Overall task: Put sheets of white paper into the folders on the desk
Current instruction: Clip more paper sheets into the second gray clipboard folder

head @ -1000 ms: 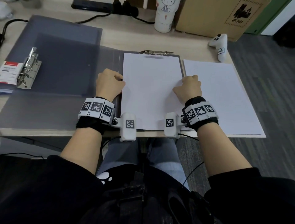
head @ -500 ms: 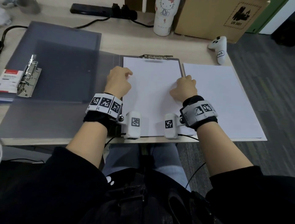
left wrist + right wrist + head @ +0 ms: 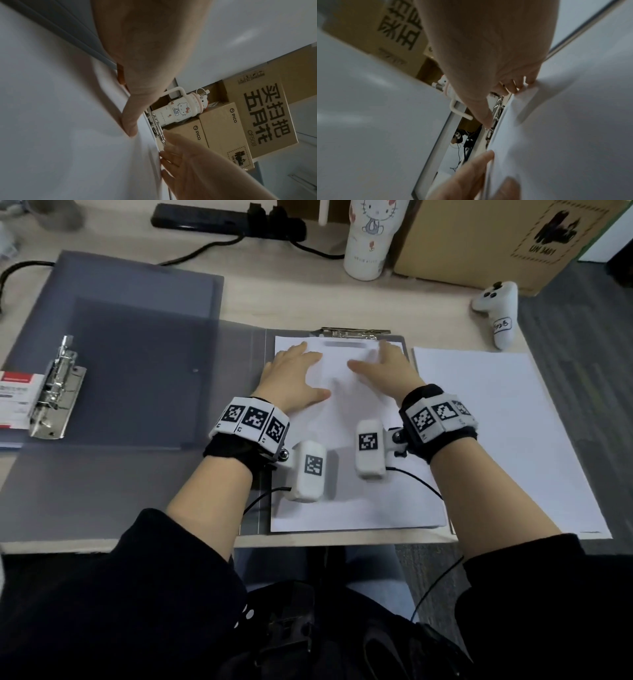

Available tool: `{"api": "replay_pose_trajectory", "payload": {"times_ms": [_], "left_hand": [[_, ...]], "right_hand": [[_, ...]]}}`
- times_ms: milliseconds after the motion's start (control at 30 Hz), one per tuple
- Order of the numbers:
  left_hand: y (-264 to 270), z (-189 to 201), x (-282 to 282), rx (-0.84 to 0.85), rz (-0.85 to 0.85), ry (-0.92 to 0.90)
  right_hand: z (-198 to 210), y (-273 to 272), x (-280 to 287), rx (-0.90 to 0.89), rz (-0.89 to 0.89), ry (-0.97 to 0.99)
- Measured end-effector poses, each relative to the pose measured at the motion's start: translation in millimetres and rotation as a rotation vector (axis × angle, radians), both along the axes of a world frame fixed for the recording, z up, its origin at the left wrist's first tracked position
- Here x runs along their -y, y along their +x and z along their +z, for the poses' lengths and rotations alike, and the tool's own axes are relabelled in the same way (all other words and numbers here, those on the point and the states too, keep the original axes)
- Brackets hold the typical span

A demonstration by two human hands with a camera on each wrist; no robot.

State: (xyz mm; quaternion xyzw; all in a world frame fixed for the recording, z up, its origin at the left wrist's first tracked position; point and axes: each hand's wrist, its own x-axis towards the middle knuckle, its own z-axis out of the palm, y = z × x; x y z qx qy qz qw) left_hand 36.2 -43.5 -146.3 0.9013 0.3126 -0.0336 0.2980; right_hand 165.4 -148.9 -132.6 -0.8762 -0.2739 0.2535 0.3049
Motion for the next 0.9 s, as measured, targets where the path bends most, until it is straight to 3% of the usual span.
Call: {"api": "replay_pose_trajectory", "payload": {"times_ms": [267, 400, 567, 900], "left_hand": [[2.1, -3.5, -5.3, 0.052, 0.033, -0.01], [2.7, -2.8, -5.3, 0.05, 0.026, -0.002], [3.1, -4.3, -5.9, 0.047, 0.02, 0.009], [-0.1, -1.9, -10.3, 0.028, 0.011, 0.051]], "right_hand": [[-13.8, 4.0, -25.6, -0.173, -0.362, 0.385], [-18.7, 3.3, -22.0, -0.243, -0.426, 0.593], [-13.5, 5.4, -28.4, -0.268, -0.255, 0.606], [-23.2, 23.0, -37.3, 0.151, 0.201, 0.188]]}}
